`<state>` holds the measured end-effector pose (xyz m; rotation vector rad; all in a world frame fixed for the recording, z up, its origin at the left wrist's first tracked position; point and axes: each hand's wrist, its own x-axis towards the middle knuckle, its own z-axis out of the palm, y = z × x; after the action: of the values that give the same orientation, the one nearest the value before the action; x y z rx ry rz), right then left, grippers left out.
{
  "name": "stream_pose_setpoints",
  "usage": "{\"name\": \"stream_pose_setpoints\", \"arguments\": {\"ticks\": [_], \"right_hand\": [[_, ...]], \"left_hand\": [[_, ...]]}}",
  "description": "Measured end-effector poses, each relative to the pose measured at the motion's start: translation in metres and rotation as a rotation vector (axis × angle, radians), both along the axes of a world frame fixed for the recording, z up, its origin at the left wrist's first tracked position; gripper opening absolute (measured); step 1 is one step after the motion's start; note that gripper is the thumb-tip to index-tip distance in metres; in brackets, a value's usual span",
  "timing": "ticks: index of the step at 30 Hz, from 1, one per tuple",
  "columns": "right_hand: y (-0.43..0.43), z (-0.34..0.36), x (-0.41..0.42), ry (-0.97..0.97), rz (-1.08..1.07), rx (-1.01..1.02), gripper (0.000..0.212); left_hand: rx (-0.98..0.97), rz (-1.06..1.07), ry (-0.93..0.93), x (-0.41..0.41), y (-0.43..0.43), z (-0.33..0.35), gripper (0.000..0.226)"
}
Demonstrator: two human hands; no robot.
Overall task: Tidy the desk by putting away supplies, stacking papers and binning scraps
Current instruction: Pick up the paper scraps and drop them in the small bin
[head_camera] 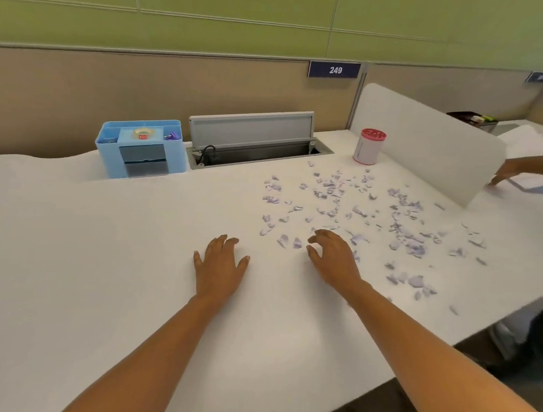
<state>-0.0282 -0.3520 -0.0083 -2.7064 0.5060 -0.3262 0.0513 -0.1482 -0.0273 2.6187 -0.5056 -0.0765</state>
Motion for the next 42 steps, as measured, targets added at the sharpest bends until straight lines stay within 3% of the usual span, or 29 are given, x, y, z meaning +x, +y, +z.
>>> {"name": "stream_pose_setpoints", "arguments": {"ticks": [10, 18, 24, 34, 38, 42], "right_hand": [[-0.129, 0.000, 0.000, -0.016, -0.064, 0.053, 0.031], [-0.196, -0.002, 0.047, 0.152, -0.082, 0.078, 0.046], [-0.233, 0.002, 0.084, 0.188, -0.089, 0.091, 0.042], [-0.265, -0.004, 0.124, 0.330, 0.060, 0.060, 0.055], [-0.268, -0.004, 0.130, 0.394, 0.193, -0.058, 0.059], [-0.273, -0.014, 0.125, 0.251, 0.284, -0.218, 0.048]], "left_hand": [[0.018, -0.040, -0.052, 0.005, -0.112, 0.006, 0.047], [-0.106, -0.105, -0.113, 0.046, -0.184, 0.002, 0.038], [-0.095, -0.111, -0.176, 0.074, -0.219, -0.002, 0.036], [0.053, 0.010, -0.205, 0.095, -0.242, -0.007, 0.040], [0.071, 0.084, -0.181, 0.090, -0.245, -0.014, 0.041], [0.074, 0.117, -0.142, 0.088, -0.245, -0.020, 0.042]]}}
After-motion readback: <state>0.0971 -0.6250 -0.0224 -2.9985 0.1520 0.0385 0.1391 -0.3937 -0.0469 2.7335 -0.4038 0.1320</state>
